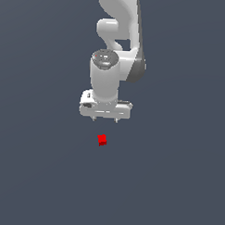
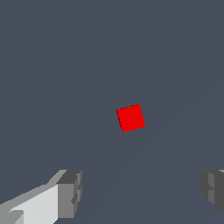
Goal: Pick up the red cube and move it to a goal position.
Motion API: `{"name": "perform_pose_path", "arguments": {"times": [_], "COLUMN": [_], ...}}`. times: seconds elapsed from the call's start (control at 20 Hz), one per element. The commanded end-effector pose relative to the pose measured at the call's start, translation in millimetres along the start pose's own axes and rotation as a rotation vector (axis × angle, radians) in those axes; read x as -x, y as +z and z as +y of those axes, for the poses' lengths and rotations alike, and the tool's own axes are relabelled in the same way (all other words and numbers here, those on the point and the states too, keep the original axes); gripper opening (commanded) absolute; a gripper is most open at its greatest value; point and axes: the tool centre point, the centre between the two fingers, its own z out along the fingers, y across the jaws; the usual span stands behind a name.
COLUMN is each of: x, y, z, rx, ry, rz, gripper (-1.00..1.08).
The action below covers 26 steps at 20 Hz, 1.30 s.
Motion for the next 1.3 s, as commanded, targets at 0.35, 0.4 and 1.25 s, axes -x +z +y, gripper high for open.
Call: {"name": "perform_pose_path", "arguments": {"times": [0.35,0.4,1.25], "x": [-3,-4,-31], "y": [16,20,132], "z": [2,3,13], "rx": [-0.002,-0.003,-0.018], "ry": [-0.028,-0.037,-0.239], "rz": [0.003,0.004,0.028], "gripper": [1.0,1.0,1.0]}}
